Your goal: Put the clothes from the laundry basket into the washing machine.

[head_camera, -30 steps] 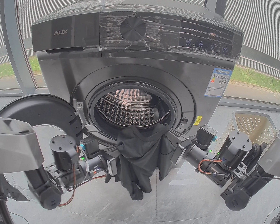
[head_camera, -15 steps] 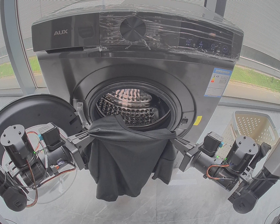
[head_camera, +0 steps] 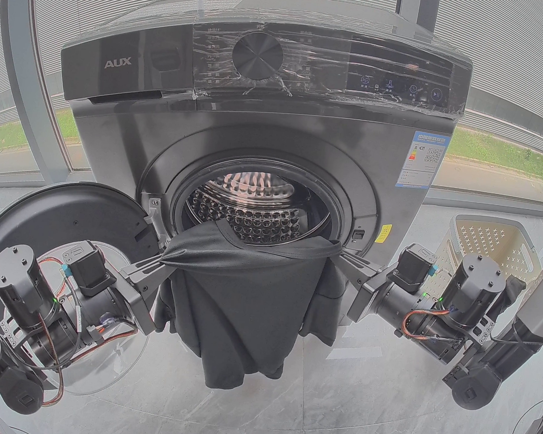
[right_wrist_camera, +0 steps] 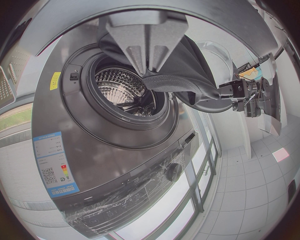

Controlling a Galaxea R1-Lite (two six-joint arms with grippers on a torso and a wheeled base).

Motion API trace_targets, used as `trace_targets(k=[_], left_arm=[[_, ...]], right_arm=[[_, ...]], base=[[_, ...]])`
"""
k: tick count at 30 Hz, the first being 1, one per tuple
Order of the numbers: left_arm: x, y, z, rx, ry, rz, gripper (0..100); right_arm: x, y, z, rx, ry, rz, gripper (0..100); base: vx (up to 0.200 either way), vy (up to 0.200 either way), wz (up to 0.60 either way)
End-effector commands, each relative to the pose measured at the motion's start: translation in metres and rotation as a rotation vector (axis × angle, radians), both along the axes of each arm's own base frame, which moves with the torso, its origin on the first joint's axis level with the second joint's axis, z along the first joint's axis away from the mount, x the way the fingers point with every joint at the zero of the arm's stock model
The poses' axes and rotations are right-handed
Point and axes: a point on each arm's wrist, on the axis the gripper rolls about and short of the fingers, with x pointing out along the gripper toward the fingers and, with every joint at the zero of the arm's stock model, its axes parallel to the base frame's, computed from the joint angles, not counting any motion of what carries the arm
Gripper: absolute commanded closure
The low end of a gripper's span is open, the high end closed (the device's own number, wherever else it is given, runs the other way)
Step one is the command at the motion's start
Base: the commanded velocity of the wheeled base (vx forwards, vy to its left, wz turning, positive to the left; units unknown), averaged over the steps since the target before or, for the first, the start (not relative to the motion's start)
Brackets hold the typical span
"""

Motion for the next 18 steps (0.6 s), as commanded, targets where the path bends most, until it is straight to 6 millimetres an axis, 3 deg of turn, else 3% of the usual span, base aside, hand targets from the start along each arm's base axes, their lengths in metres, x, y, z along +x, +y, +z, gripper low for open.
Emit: trace_targets(k=[1,18], left_arm=[[-0.001,0.002,-0.002,0.006,0.006,0.004,100],[0.000,0.002,0.001,0.001,-0.006,0.014,100]], right_arm=[[-0.001,-0.002,0.013,0.030,-0.044,-0.003,100],[-0.006,-0.005,0.025,0.051,-0.076,-0.005,100]], base=[[0.000,0.000,0.00],[0.000,0.000,0.00]])
